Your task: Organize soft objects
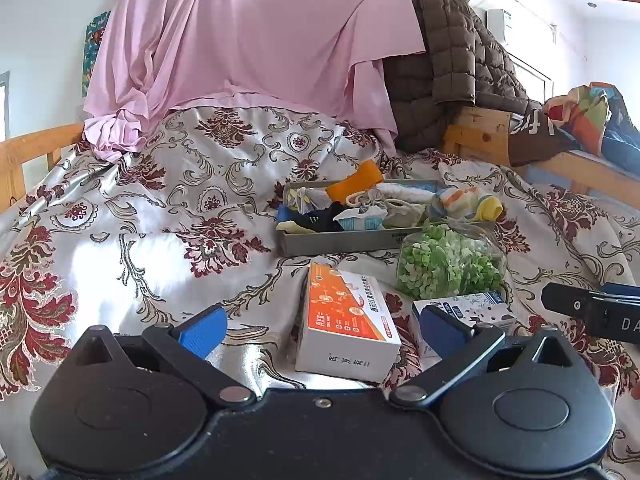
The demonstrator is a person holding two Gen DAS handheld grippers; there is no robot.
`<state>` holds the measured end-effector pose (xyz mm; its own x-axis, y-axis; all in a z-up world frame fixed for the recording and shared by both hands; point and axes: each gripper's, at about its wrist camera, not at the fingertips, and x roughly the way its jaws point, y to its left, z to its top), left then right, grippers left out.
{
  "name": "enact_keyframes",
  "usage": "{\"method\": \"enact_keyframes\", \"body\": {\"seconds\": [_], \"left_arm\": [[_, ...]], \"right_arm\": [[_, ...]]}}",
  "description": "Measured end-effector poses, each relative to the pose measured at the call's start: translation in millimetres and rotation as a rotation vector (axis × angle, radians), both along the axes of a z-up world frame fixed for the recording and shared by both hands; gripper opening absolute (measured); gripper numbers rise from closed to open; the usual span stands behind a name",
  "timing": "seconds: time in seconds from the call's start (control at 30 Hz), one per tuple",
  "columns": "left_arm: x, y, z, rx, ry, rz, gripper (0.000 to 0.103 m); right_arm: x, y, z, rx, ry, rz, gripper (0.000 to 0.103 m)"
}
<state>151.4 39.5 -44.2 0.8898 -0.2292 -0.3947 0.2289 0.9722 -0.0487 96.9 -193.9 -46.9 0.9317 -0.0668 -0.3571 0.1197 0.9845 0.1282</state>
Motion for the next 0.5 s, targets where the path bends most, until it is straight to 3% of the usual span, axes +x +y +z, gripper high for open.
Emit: {"method": "enact_keyframes", "body": {"seconds": [0.5], "left_arm": [[-1.7, -0.6, -0.3, 0.006, -0.001, -0.012, 0.102]], "right_arm": [[0.4, -0.2, -1.1, -0.010, 0.009, 0.022, 0.103]]}}
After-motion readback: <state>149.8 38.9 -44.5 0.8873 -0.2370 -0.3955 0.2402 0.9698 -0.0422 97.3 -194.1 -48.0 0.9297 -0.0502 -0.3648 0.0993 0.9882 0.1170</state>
